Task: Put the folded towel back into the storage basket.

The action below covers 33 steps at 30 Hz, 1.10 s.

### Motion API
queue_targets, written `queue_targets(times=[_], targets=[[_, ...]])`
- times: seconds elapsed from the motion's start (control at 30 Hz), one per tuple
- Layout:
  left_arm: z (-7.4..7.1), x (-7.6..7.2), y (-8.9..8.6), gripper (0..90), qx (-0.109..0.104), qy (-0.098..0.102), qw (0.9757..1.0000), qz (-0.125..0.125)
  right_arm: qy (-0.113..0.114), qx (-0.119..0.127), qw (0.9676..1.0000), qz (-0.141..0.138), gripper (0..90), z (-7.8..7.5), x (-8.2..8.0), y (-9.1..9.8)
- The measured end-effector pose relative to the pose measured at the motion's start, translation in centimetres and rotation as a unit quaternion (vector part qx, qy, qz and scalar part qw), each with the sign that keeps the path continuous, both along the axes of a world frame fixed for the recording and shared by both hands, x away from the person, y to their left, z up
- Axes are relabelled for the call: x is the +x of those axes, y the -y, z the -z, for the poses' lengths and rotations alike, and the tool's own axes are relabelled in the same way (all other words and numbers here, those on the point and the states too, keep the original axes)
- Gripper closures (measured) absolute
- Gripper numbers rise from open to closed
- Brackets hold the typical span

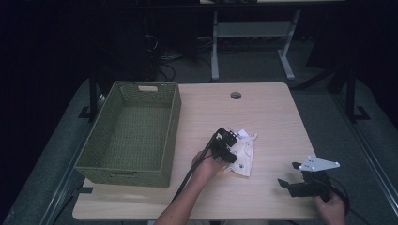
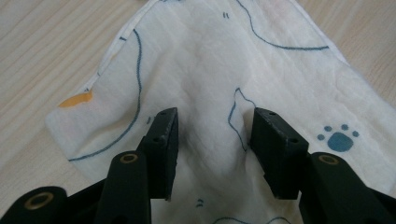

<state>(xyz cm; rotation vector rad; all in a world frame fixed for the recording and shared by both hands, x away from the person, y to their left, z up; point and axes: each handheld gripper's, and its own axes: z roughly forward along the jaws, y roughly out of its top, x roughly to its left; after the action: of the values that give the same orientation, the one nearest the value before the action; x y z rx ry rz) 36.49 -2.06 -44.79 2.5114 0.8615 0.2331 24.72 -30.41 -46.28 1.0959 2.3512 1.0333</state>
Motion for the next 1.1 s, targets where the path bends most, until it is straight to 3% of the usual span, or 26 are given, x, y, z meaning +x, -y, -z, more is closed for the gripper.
queue_targets(times=[0.17,0.47,0.87,1.0,1.1], targets=[[-0.05,0.07,-0.05,55.5,0.002,0.0,1.0,0.001,0.001,0.001,1.0,0.0,13.6,-0.02,0.0,0.03],[-0.15,0.45,-0.29,69.5,0.006,0.002,1.0,-0.004,0.002,0.001,1.0,0.002,13.7,-0.09,-0.05,-0.01],[-0.27,0.32,0.56,82.2,0.04,0.026,0.9988,0.008,0.006,0.002,1.0,0.0,13.6,-0.19,-0.09,-0.01],[-0.37,0.52,0.58,83.2,0.042,0.019,0.9989,0.009,0.006,0.002,1.0,0.002,13.6,-0.21,-0.13,0.01],[-0.65,0.96,0.2,83.4,0.033,-0.003,0.9994,0.005,0.005,0.004,1.0,0.003,13.6,-0.19,-0.09,0.07]])
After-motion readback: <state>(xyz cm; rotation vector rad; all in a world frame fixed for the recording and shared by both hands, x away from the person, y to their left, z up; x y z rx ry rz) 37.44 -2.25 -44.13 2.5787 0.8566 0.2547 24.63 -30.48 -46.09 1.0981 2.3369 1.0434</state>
